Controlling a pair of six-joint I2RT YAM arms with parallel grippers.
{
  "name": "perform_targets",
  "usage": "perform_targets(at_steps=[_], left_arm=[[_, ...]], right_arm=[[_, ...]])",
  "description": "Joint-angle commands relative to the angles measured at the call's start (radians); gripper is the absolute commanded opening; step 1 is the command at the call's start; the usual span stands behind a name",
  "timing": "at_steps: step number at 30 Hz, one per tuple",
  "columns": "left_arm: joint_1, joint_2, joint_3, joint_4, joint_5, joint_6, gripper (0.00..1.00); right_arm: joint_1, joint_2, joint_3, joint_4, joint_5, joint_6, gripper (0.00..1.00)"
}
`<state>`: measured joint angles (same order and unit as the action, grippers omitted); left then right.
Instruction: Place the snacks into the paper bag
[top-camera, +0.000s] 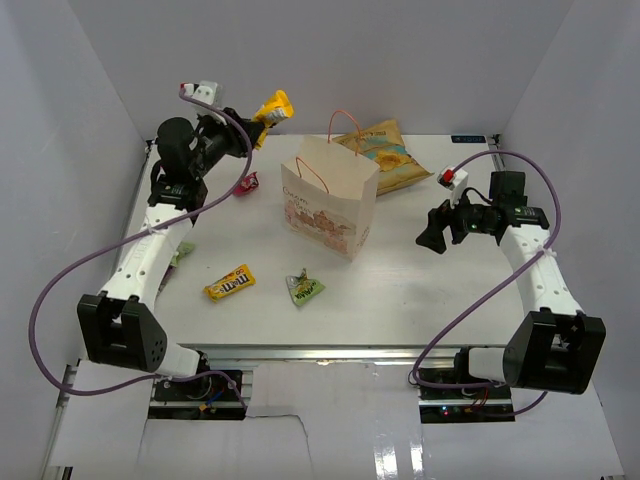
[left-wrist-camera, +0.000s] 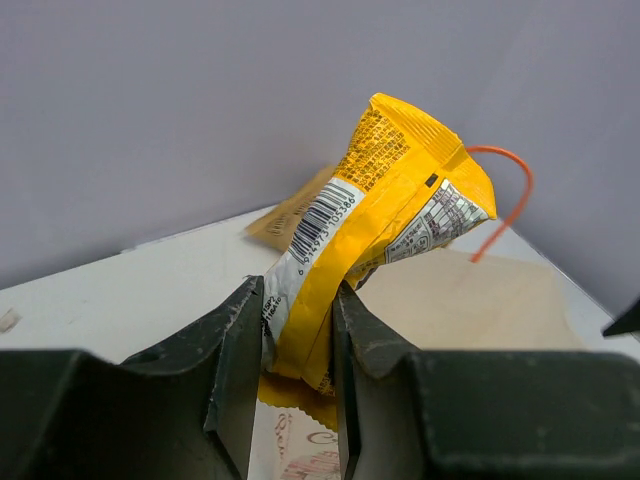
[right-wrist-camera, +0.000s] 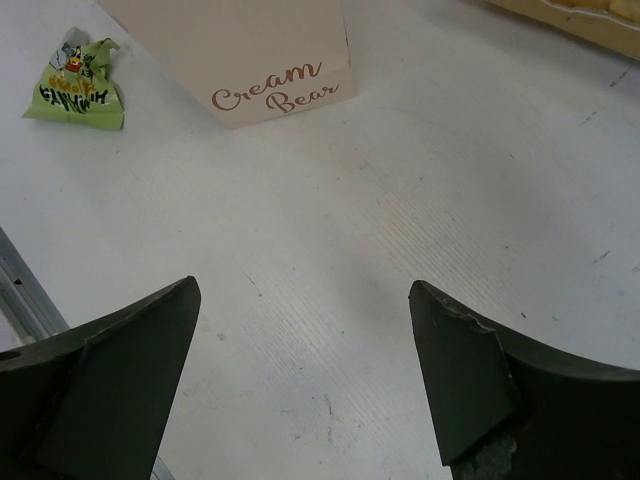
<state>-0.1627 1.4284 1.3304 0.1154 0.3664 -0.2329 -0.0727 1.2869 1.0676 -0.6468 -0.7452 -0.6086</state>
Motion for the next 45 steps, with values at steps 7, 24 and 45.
perform_targets(at_steps=[7,24,45], left_arm=[[-0.101,0.111,0.108,0.01,0.229,0.132,0.12],[-0.205,0.213,0.177,-0.046,0.238,0.176,0.61],[-0.204,-0.218,-0.121,-0.218,-0.106,0.015,0.91]], right_arm=[[-0.006,0.005,0.035,0.038,-0.048,0.01,0.91],[-0.003,0.031,0.057,0.205,0.069,0.205,0.92],[0.132,0.992,1.037,0.406,0.587,0.675,0.92]])
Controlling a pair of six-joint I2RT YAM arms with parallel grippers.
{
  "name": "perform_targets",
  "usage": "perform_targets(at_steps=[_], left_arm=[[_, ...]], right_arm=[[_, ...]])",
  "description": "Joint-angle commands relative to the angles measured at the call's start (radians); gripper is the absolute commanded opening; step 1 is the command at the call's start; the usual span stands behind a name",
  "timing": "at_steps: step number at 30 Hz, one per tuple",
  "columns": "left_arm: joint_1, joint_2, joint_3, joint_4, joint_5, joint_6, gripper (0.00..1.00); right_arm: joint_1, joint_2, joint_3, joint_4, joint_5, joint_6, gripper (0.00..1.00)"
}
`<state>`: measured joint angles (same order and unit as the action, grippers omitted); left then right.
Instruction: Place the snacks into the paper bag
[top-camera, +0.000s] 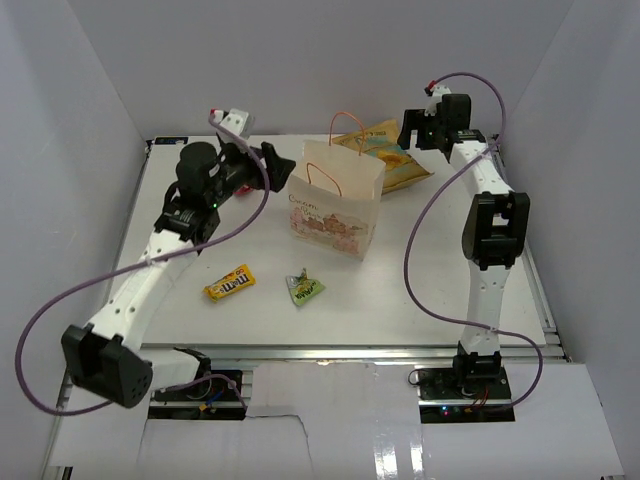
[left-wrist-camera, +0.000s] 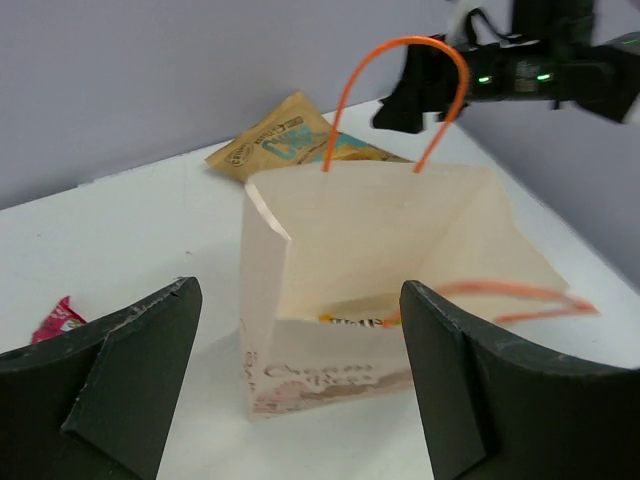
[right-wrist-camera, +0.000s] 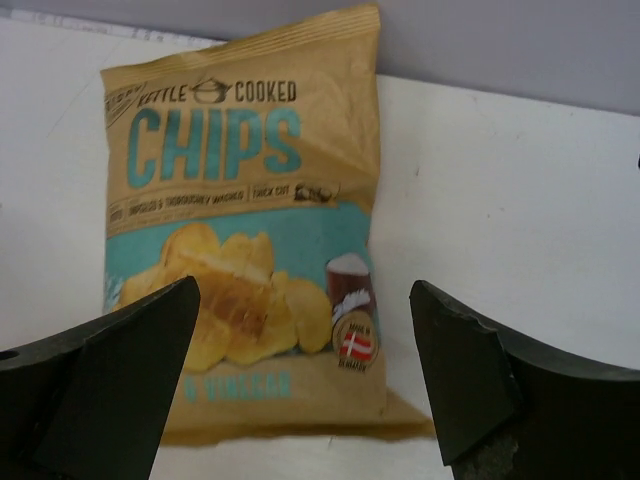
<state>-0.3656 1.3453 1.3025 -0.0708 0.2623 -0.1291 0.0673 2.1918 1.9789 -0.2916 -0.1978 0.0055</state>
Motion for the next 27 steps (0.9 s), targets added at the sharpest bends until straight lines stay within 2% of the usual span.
perform_targets(at_steps=[1,5,7,10,13,14,15,17,18,20,21,24,27], left_arm=[[-0.001,-0.168,-0.18,-0.034,0.011,-0.111,0.91],[0.001,-0.343,-0.349,-0.02,0.003,-0.222,0.91],[0.001,-0.377,-0.382,-0.009,-0.011,-0.251,0.92],[0.001,-0.382,-0.381,-0.029,-0.015,-0.251,0.92],[0.001,-0.348,-0.345,-0.055,0.003,-0.248,0.92],[0.001,-0.341,-0.339,-0.055,0.009,-0.25,0.92],[0.001,-0.334,-0.338,-0.055,0.015,-0.251,0.92],[0.001,-0.321,-0.339,-0.043,0.026,-0.256,0.92],[0.001,-0.318,-0.341,-0.034,0.031,-0.257,0.92],[0.001,-0.307,-0.345,-0.023,0.043,-0.259,0.92],[0.001,-0.304,-0.347,-0.014,0.049,-0.26,0.92],[0.001,-0.285,-0.358,0.008,0.071,-0.265,0.92],[0.001,-0.268,-0.368,0.028,0.101,-0.274,0.92]], right_arm=[[-0.008,0.109,0.144,0.06,0.029,0.06,0.91],[-0.009,0.184,0.184,0.133,-0.008,0.08,0.9],[-0.008,0.226,0.195,0.135,-0.021,0.088,0.9],[-0.009,0.246,0.154,0.135,-0.052,0.105,0.92],[-0.017,0.223,0.097,0.137,-0.1,0.116,0.99],[-0.021,0.215,0.051,0.14,-0.115,0.128,0.93],[-0.026,0.195,0.028,0.141,-0.127,0.136,0.82],[-0.047,0.172,-0.04,0.143,-0.155,0.157,0.69],[-0.055,0.145,-0.064,0.146,-0.163,0.166,0.56],[-0.098,0.114,-0.141,0.15,-0.196,0.179,0.45],[-0.109,0.086,-0.165,0.152,-0.209,0.183,0.37],[-0.145,0.022,-0.271,0.154,-0.23,0.182,0.24],[-0.193,-0.055,-0.404,0.158,-0.239,0.214,0.18]])
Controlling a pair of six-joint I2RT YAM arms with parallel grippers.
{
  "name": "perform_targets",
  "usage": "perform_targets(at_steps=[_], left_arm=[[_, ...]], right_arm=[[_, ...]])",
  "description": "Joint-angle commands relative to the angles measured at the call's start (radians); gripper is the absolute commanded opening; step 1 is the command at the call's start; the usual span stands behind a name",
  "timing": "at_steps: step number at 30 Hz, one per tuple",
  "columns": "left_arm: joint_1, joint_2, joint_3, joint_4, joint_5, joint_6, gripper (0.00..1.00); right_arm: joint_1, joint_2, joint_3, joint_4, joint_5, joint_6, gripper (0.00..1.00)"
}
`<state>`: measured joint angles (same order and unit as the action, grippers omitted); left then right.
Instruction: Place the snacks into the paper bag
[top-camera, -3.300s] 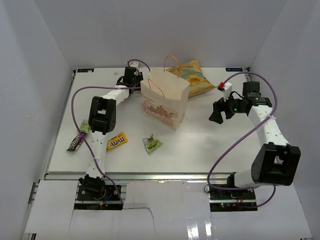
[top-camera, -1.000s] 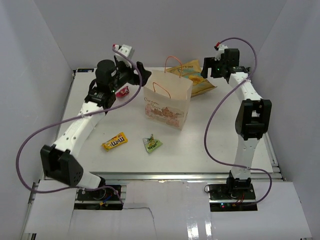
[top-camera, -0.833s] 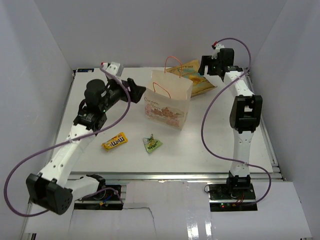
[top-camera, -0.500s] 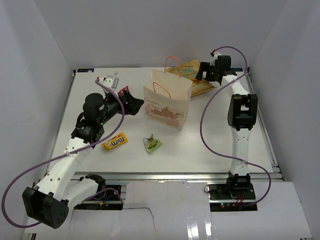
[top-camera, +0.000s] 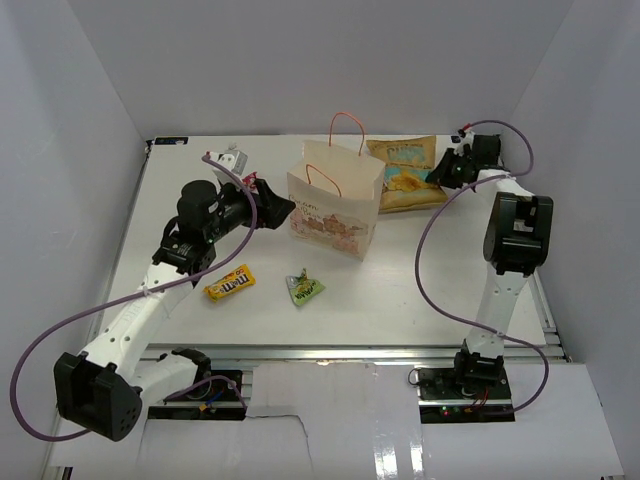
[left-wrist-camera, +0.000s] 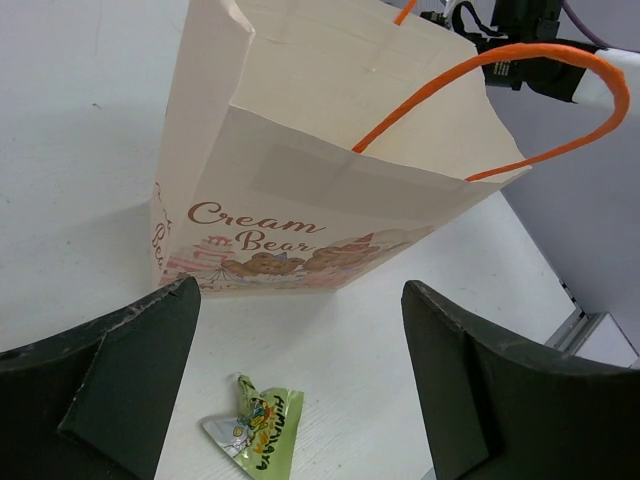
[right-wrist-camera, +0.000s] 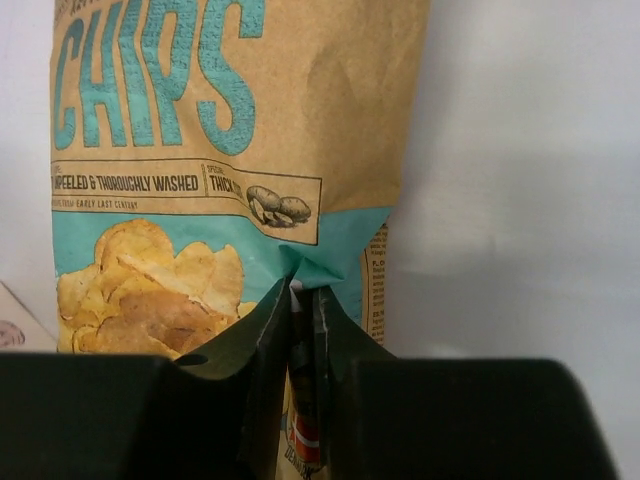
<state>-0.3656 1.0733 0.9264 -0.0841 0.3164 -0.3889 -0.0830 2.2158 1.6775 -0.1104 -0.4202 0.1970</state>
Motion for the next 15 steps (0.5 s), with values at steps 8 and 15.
perform_targets(at_steps=[8,15], left_arm=[[0.001,-0.018,-0.056,0.076,0.081,-0.033,0.92],[0.001,-0.052,-0.093,0.112,0.096,-0.047,0.92]], right_arm=[[-0.089,-0.45,-0.565,0.046,-0.054,-0.057,0.18],[-0.086,-0.651,-0.703,-0.037,-0.042,-0.192,0.72]])
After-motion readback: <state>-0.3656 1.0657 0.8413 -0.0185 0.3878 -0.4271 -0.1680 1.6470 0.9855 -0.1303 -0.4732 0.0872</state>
